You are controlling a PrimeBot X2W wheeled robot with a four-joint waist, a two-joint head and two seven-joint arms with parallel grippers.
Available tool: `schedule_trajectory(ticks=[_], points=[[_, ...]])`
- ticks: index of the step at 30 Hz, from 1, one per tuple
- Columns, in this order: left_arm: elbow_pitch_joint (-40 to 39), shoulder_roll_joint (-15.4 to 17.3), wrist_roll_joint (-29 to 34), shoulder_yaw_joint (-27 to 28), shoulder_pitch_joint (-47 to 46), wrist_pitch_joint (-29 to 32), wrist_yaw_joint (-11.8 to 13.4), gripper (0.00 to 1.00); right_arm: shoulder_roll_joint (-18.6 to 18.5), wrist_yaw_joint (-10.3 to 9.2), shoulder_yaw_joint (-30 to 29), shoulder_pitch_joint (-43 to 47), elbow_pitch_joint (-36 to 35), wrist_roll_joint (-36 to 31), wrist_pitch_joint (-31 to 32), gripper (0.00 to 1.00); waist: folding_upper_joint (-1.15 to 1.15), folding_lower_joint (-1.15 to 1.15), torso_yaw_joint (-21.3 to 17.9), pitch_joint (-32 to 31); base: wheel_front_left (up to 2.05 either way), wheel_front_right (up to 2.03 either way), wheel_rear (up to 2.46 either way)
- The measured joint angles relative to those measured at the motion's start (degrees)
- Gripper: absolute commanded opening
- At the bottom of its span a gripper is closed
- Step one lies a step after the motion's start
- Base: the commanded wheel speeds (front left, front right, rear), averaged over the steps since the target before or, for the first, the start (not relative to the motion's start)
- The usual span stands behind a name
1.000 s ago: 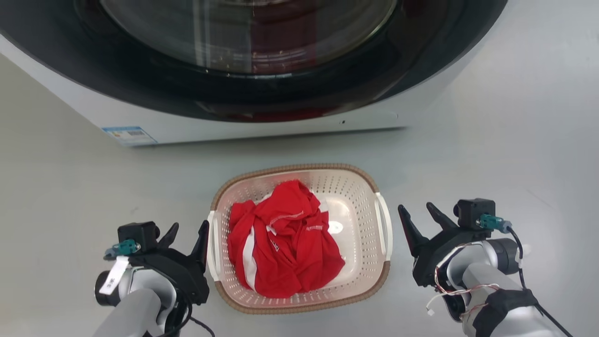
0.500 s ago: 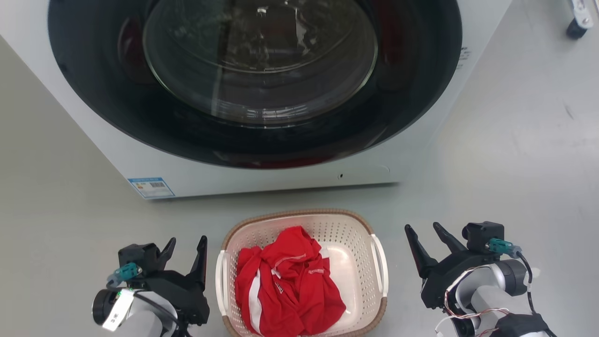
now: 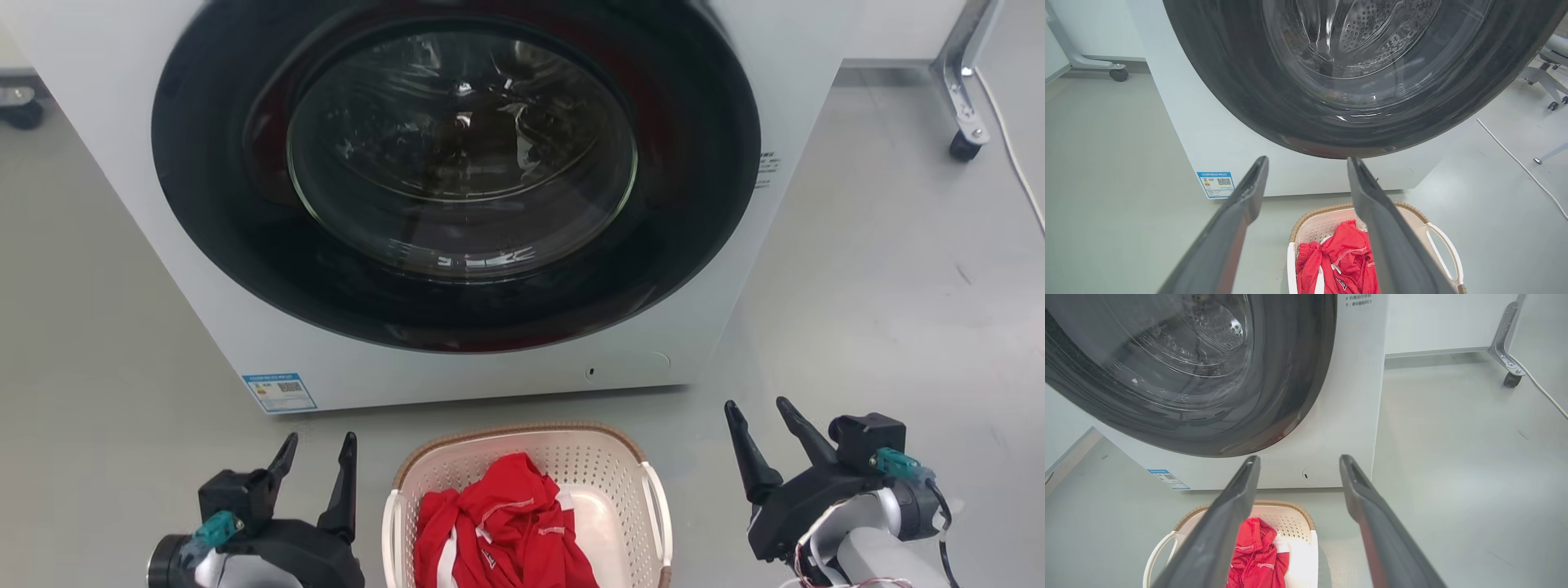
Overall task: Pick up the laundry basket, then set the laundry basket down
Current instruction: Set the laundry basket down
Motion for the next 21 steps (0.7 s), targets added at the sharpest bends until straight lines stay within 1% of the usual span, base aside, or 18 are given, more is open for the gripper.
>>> schedule_trajectory(ticks=[6, 12, 15, 18, 21], points=[[-8.9, 0.87, 2.2, 1.12, 5.59, -0.01, 1.99, 1.0, -1.71, -2.92, -0.89, 4.06, -7.24, -2.2, 0.0, 1.0, 0.0, 0.0, -0.27, -2.27, 0.0, 0.0, 0.0], [-16.62, 1.71, 4.36, 2.43, 9.69, -0.01, 2.91, 1.0, -3.04, -5.77, -2.18, 8.16, -14.81, -4.17, -0.01, 1.0, 0.01, 0.0, -0.48, -3.57, 0.0, 0.0, 0.0], [-19.65, 1.88, 5.17, 2.98, 11.34, -0.01, 3.42, 1.0, -3.75, -6.77, -2.89, 10.27, -18.07, -4.91, 0.0, 1.0, 0.01, 0.0, -0.38, -4.09, 0.0, 0.0, 0.0], [-21.97, 2.18, 6.35, 3.81, 13.16, -0.01, 3.43, 1.0, -4.26, -7.35, -3.2, 12.23, -20.83, -5.42, -0.01, 1.0, 0.01, 0.0, -0.19, -4.56, 0.0, 0.0, 0.0], [-23.43, 2.46, 6.73, 4.8, 14.97, -0.01, 3.48, 1.0, -4.54, -7.5, -3.54, 13.77, -23.35, -5.81, -0.01, 1.0, 0.01, 0.0, -0.07, -4.91, 0.0, 0.0, 0.0]])
